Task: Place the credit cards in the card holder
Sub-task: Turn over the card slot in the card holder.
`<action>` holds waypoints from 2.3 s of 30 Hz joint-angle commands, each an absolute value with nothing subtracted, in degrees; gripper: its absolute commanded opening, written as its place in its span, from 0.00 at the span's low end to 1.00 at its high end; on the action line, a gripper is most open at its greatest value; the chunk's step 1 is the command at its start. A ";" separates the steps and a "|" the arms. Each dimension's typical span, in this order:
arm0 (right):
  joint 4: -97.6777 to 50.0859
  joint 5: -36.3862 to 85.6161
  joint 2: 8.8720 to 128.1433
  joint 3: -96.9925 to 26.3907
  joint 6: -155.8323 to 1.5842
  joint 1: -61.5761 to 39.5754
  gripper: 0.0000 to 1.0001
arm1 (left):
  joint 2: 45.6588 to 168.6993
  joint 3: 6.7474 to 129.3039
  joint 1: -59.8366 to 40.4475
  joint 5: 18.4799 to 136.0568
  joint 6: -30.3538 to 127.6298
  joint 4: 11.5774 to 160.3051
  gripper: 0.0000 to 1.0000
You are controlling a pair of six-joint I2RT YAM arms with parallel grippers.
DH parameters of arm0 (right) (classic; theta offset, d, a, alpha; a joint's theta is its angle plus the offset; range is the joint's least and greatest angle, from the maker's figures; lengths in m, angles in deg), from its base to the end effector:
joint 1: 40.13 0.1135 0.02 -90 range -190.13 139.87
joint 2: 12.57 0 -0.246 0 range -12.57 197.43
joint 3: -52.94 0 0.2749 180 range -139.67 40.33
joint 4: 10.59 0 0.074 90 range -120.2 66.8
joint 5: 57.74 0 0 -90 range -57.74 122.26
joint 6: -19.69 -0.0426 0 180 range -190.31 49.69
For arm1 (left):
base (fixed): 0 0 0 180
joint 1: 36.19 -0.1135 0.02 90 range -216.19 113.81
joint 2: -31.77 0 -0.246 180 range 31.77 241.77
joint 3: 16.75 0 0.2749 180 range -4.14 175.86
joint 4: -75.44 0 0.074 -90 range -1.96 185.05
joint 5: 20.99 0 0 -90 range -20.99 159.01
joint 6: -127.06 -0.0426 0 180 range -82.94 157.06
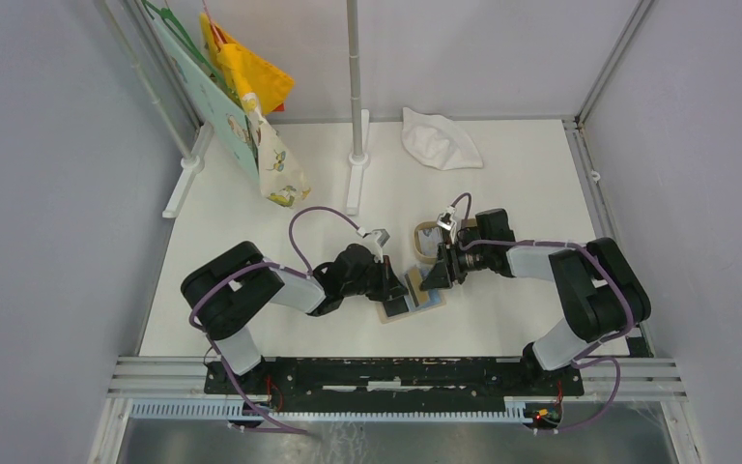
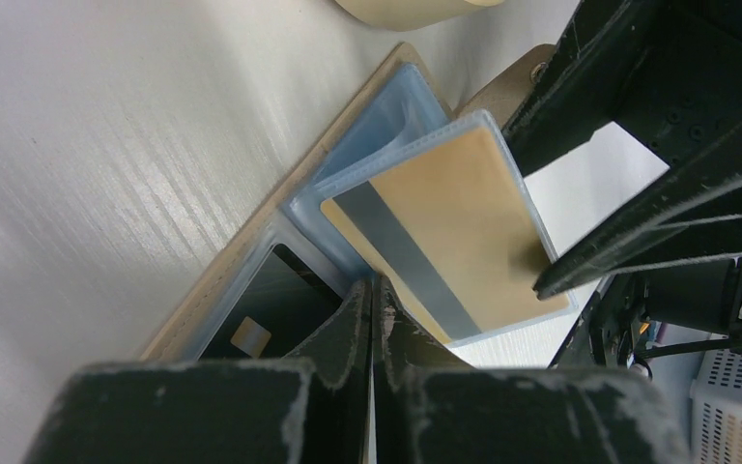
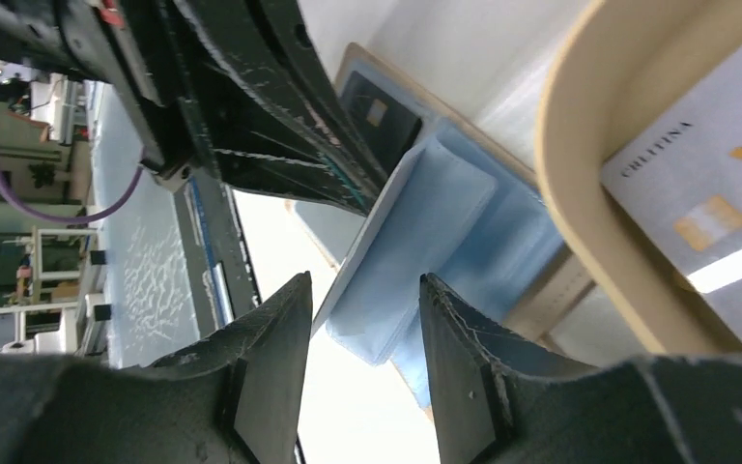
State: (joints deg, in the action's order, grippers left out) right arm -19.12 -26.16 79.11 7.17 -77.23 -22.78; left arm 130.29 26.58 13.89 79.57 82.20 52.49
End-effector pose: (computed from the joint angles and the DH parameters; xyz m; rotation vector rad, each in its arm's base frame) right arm 0.2512 0.1165 0.0836 -0.6388 2.3224 1.4557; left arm 0.1938 -0.2438 0.0693 0.2215 2.3487 -1.1066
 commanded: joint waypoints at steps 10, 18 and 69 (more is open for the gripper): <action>-11.68 -34.15 76.98 8.34 -82.83 -22.44 0.50 | 126.17 26.71 13.92 77.28 82.40 56.49 0.06; -12.57 -33.05 78.68 8.08 -82.11 -22.30 0.43 | 125.44 26.87 13.97 78.47 82.59 56.20 0.07; -33.57 -8.64 75.34 -2.03 -56.80 -12.78 0.58 | 115.20 23.28 13.98 76.97 81.95 57.78 0.19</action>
State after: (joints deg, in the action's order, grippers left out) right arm -33.42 -10.68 76.85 0.13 -58.58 -13.84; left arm 119.52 24.24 14.02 79.51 82.20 56.93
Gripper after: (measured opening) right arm 0.549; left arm 0.157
